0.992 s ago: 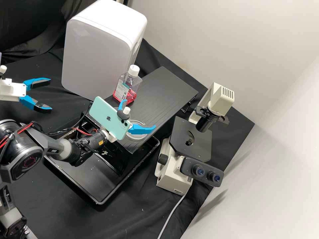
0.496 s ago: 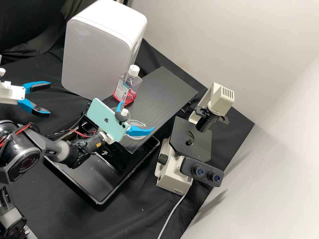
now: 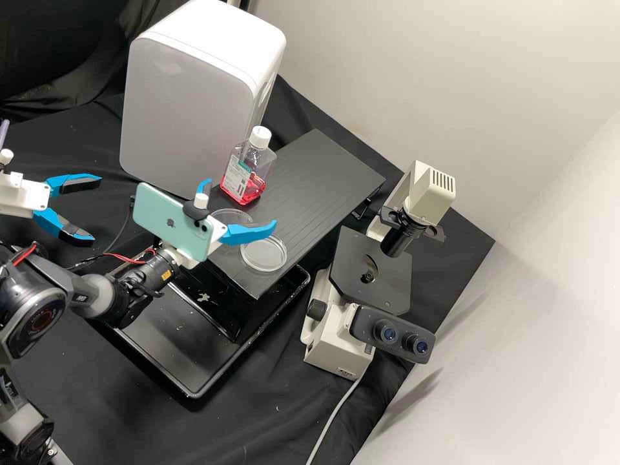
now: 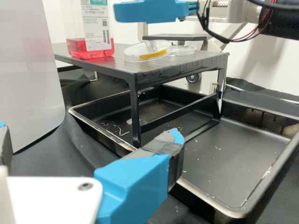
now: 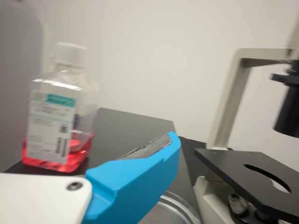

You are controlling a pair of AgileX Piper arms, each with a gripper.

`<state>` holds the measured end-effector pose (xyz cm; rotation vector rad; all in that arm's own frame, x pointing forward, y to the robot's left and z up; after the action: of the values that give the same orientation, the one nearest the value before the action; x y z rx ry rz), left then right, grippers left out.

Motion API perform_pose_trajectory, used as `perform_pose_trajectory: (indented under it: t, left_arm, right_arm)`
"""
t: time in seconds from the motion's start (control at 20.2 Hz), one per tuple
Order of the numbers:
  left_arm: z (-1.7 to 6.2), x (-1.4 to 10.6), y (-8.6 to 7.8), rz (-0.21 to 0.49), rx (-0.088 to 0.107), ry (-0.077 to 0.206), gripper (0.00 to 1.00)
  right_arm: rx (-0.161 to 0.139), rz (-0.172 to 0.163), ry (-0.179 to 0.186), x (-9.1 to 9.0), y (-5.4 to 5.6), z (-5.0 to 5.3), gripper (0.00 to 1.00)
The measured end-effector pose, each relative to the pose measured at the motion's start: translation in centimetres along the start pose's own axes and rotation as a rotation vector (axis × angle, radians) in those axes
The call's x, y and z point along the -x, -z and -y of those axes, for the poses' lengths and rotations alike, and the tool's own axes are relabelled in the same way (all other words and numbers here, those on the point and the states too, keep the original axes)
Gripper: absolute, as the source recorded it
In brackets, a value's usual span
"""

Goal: Place the lid on the petri dish

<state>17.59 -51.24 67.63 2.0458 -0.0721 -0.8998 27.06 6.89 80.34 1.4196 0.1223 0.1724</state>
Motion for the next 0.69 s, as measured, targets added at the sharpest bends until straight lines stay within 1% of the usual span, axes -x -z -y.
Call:
perform_pose_trajectory:
  t: [0.1,0.15,0.2,0.3,0.35,0.4,0.5,0.6,0.69]
  left_arm:
    - [0.00,0.0,0.0,-0.003,0.002,-0.001,1.00]
    - [-0.01,0.0,0.0,-0.008,0.004,-0.002,1.00]
    - [-0.01,0.0,0.0,-0.008,0.004,-0.002,1.00]
    - [-0.01,0.0,0.0,-0.008,0.004,-0.002,1.00]
    - [-0.01,0.0,0.0,-0.008,0.004,-0.002,1.00]
    - [-0.01,0.0,0.0,-0.008,0.004,-0.002,1.00]
    - [-0.01,0.0,0.0,-0.008,0.004,-0.002,1.00]
    - [-0.01,0.0,0.0,-0.008,0.004,-0.002,1.00]
    - [0.00,0.0,0.0,-0.007,0.004,-0.002,1.00]
  right_arm:
    - [0.021,-0.022,0.021,0.1,0.6,0.6,1.00]
    - [0.029,-0.032,0.025,0.1,0.8,0.8,1.00]
    - [0.034,-0.039,0.026,0.1,1.0,1.1,1.00]
    - [0.041,-0.045,0.048,0.0,1.0,1.9,1.00]
    - [0.040,-0.044,0.061,0.1,0.9,2.4,1.00]
    - [0.041,-0.035,0.079,0.3,0.7,2.9,1.00]
    - [0.051,-0.016,0.107,0.6,0.3,3.5,1.00]
    - [0.055,-0.002,0.122,0.7,-0.1,3.9,1.00]
    - [0.056,0.002,0.128,0.9,-0.2,4.1,1.00]
